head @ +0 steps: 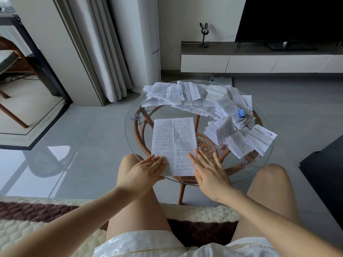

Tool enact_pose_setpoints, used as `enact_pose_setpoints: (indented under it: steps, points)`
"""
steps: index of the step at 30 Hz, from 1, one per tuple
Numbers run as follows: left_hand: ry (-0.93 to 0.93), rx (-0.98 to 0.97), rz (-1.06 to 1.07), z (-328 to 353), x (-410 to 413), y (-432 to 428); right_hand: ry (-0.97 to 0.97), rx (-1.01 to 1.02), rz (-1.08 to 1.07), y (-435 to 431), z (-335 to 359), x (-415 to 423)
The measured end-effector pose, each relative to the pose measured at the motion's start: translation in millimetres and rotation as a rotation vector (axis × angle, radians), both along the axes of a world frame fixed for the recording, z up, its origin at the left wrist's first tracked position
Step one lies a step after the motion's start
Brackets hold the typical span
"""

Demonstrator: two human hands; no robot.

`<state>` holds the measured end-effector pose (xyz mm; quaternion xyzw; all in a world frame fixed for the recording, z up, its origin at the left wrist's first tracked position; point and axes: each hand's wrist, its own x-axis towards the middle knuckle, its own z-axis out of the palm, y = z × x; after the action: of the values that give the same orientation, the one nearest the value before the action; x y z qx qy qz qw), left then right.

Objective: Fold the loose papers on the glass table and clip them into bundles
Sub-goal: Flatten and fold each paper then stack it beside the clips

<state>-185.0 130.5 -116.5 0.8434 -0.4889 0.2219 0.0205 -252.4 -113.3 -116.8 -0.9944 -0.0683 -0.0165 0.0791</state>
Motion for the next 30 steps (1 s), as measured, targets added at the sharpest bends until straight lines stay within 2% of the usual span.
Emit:
enact_pose_setpoints:
  steps: [4, 7, 10, 12, 14, 15, 18, 20, 21, 23, 24, 26, 30]
  points:
    - [-0.044, 0.003, -0.048, -2.0, 0.7, 1.8, 0.043, 0.052, 0.078, -5.3, 8.7, -1.9]
    - [0.001, 0.054, -0.06, 0.7, 0.0, 5.5, 0.077, 0.025, 0.1, -8.6, 13.4, -3.0]
    - [0.068, 0.002, -0.114, 7.6, 5.3, 9.0, 0.096, 0.057, 0.104, -7.7, 15.6, -3.2]
    - [0.161, -0.026, -0.098, 16.6, 6.5, 9.6, 0.112, 0.081, 0.115, -7.7, 17.8, -5.6]
    - [0.355, -0.038, -0.047, 20.5, 9.0, 11.7, 0.096, 0.137, 0.118, -9.0, 21.1, -7.8]
    - [0.446, -0.014, -0.001, 27.3, 6.6, 13.3, 0.05, 0.144, 0.136, -9.3, 23.5, -11.0]
    - [0.496, -0.004, -0.006, 45.5, 0.7, 15.0, -0.183, 0.124, 0.309, -12.3, 25.6, -13.5]
    - [0.56, 0.034, -0.121, 61.2, -8.5, 10.5, -0.219, 0.249, 0.404, -17.2, 23.5, -13.6]
    - [0.656, 0.059, -0.133, 69.3, -12.4, 8.8, -0.198, 0.343, 0.414, -19.4, 22.8, -13.6]
    - [0.857, 0.029, -0.044, 77.3, -9.3, 6.4, -0.11, 0.491, 0.359, -22.7, 24.0, -15.7]
    - [0.875, -0.007, 0.008, 78.0, -2.2, 5.5, -0.07, 0.527, 0.317, -24.6, 25.8, -15.8]
    - [0.785, -0.036, 0.075, 78.3, 16.7, -0.4, -0.019, 0.51, 0.259, -28.2, 32.5, -14.2]
    - [0.718, -0.004, 0.036, 50.6, 45.0, -0.1, 0.039, 0.381, 0.213, -30.8, 57.0, -1.9]
